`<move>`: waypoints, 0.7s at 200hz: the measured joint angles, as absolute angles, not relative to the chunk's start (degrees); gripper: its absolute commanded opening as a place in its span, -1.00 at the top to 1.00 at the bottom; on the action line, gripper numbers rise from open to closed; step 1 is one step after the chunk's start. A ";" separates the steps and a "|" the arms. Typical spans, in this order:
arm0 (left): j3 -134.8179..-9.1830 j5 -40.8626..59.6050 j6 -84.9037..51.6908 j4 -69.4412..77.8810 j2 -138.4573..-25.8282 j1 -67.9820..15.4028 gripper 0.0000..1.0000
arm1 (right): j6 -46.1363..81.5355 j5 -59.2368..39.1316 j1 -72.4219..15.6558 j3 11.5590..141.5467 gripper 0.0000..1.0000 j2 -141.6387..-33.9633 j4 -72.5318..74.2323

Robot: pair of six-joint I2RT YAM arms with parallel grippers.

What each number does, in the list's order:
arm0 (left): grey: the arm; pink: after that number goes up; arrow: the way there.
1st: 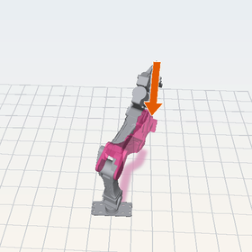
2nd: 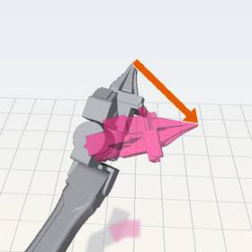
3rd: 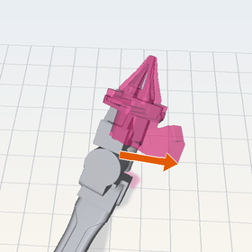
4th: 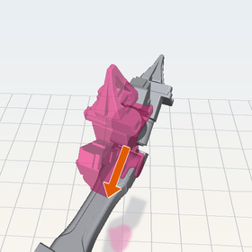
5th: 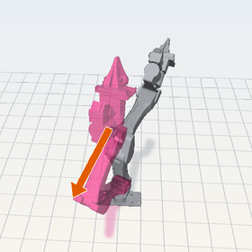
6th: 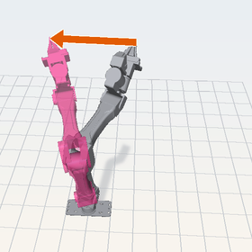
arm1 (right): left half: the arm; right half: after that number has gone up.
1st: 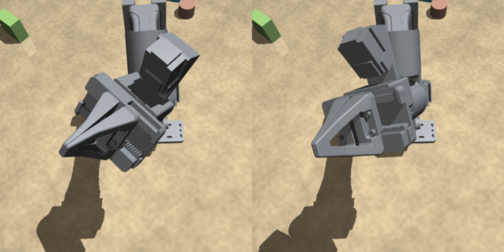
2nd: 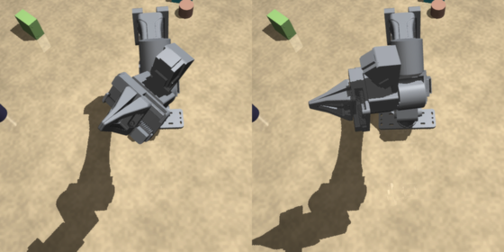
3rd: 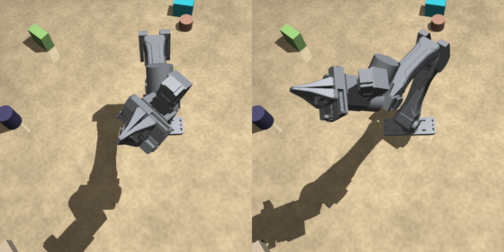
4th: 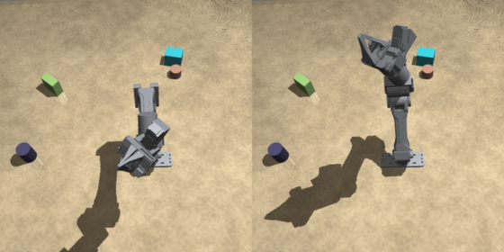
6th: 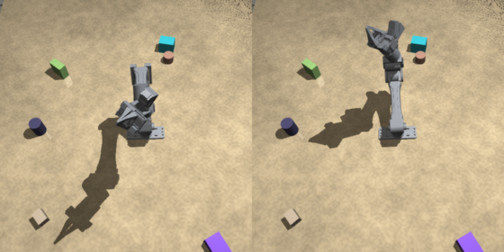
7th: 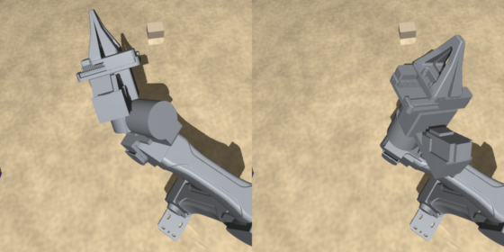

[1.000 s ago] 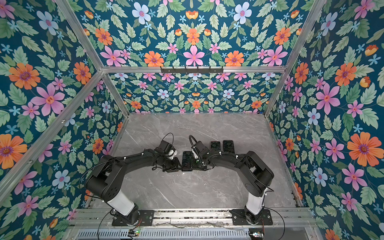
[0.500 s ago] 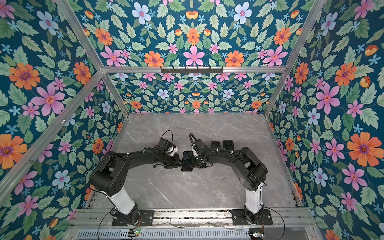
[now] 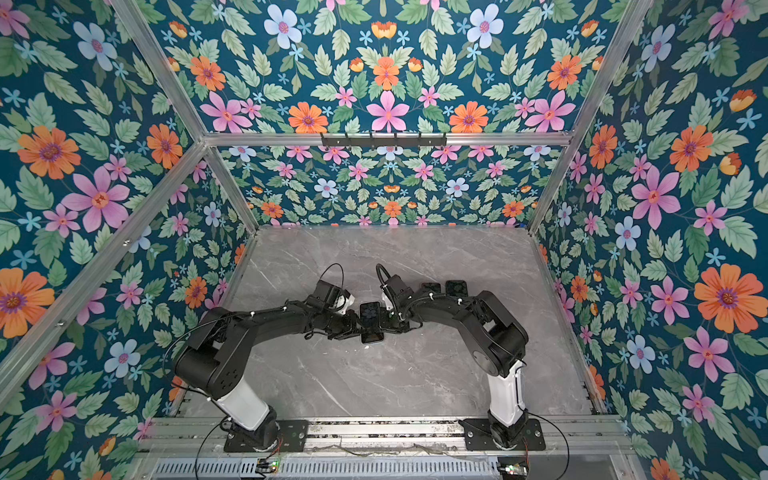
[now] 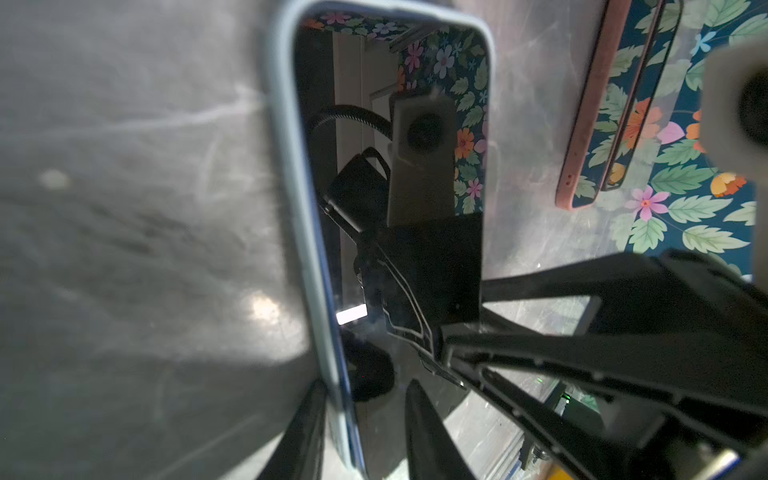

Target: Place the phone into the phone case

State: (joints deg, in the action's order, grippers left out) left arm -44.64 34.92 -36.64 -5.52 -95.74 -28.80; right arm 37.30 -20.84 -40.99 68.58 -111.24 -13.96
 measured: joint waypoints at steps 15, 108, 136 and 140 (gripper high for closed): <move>-43.83 35.14 -37.60 -4.91 -95.18 -29.36 0.16 | 36.64 -19.92 -40.99 69.91 0.27 -111.79 -14.90; -42.57 36.29 -37.50 -6.00 -90.43 -27.77 0.02 | 34.83 -15.44 -40.97 71.72 0.18 -106.39 -19.90; -44.97 33.30 -33.36 -10.61 -89.95 -20.67 -0.05 | 37.26 -13.06 -43.46 67.99 0.18 -102.72 -22.24; -45.65 32.93 -32.71 -11.09 -90.28 -19.94 -0.07 | 37.39 -13.06 -43.64 67.55 0.18 -102.52 -22.41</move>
State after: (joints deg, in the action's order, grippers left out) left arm -45.65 32.93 -32.71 -11.09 -90.28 -19.94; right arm 37.39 -13.06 -43.64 67.55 -102.52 -22.41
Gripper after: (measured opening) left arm 0.500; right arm 0.408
